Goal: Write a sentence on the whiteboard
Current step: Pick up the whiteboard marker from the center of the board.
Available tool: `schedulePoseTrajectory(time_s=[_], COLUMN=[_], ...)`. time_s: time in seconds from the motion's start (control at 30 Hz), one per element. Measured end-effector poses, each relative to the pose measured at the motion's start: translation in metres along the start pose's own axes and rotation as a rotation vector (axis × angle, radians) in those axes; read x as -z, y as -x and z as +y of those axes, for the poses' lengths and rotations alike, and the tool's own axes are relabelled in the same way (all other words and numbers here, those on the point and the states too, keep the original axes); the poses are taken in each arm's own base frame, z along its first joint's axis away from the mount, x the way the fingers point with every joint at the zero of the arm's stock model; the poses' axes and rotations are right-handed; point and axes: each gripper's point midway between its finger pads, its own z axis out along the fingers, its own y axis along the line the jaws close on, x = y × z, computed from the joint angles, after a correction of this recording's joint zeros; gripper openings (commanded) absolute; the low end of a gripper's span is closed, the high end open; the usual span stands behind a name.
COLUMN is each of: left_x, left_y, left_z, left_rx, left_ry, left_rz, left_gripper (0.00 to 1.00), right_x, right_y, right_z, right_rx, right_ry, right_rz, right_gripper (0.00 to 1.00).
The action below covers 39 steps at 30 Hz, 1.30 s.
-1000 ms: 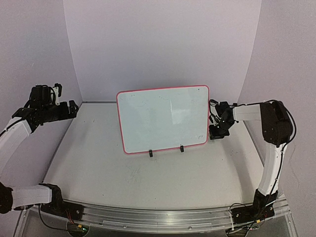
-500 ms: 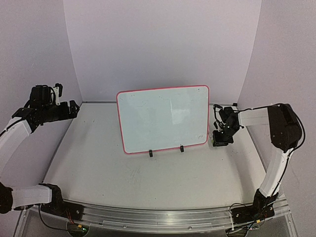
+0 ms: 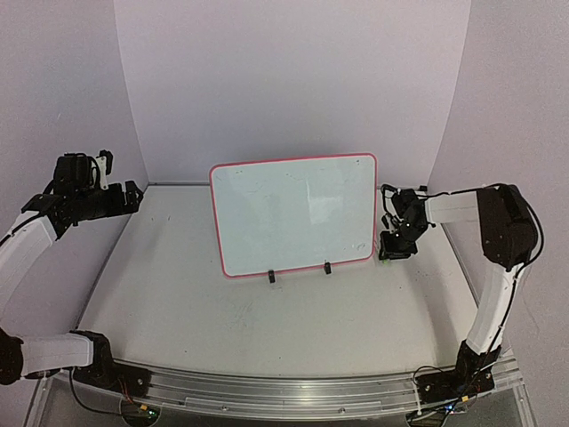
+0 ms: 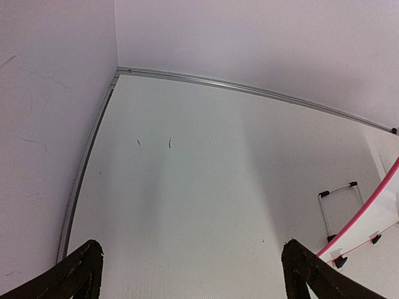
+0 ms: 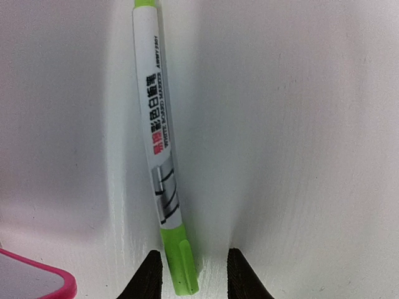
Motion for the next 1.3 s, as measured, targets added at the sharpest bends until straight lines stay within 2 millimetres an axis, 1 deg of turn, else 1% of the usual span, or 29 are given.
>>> schedulePoseTrajectory(time_s=[0.1, 0.2, 0.33, 0.5, 0.57, 0.67, 0.77, 0.83, 0.9, 1.0, 1.03, 1.07, 1.1, 1.17, 1.23, 1.3], left_x=[0.000, -0.001, -0.003, -0.004, -0.004, -0.006, -0.005, -0.001, 0.005, 0.020, 0.025, 0.031, 0.037, 0.048, 0.055, 0.061], left_y=[0.000, -0.001, -0.002, -0.003, -0.004, -0.009, -0.012, -0.011, -0.009, -0.006, -0.004, -0.002, 0.001, 0.005, 0.005, 0.001], left_z=[0.000, 0.000, 0.000, -0.001, -0.003, -0.005, -0.012, -0.019, -0.026, -0.039, -0.045, -0.053, -0.062, -0.082, -0.107, -0.133], left_rx=[0.000, 0.000, 0.000, 0.000, -0.001, -0.001, 0.003, 0.020, 0.038, 0.072, 0.082, 0.089, 0.092, 0.090, 0.078, 0.066], left_ry=[-0.001, -0.001, -0.003, -0.008, -0.017, -0.032, -0.075, -0.114, -0.153, -0.218, -0.246, -0.279, -0.315, -0.390, -0.466, -0.547], left_rz=[0.001, 0.003, 0.010, 0.015, 0.018, 0.030, 0.041, 0.039, 0.030, 0.020, 0.014, 0.008, 0.002, -0.001, 0.010, 0.032], left_gripper=[0.99, 0.99, 0.99, 0.99, 0.99, 0.96, 0.94, 0.92, 0.92, 0.92, 0.92, 0.91, 0.91, 0.91, 0.90, 0.90], right_x=[-0.002, -0.004, -0.006, -0.005, -0.004, -0.001, 0.010, 0.028, 0.055, 0.110, 0.132, 0.155, 0.174, 0.207, 0.230, 0.246], right_y=[0.003, 0.007, 0.010, 0.012, 0.012, 0.006, -0.008, -0.017, -0.020, -0.015, -0.014, -0.012, -0.010, -0.009, -0.010, -0.011], right_z=[0.004, 0.007, 0.004, -0.004, -0.007, -0.012, -0.016, -0.015, -0.013, -0.004, 0.003, 0.011, 0.019, 0.040, 0.061, 0.089], right_rx=[0.025, 0.041, 0.029, -0.019, -0.034, -0.059, -0.093, -0.123, -0.152, -0.196, -0.207, -0.215, -0.218, -0.209, -0.185, -0.146], right_ry=[-0.011, -0.035, -0.080, -0.125, -0.141, -0.161, -0.166, -0.156, -0.136, -0.067, -0.026, 0.026, 0.072, 0.181, 0.274, 0.372], right_rz=[-0.003, -0.012, -0.029, -0.044, -0.056, -0.064, -0.063, -0.088, -0.142, -0.296, -0.356, -0.428, -0.484, -0.586, -0.648, -0.689], right_gripper=[0.26, 0.17, 0.08, 0.00, 0.00, 0.00, 0.00, 0.00, 0.00, 0.00, 0.00, 0.00, 0.00, 0.00, 0.00, 0.00])
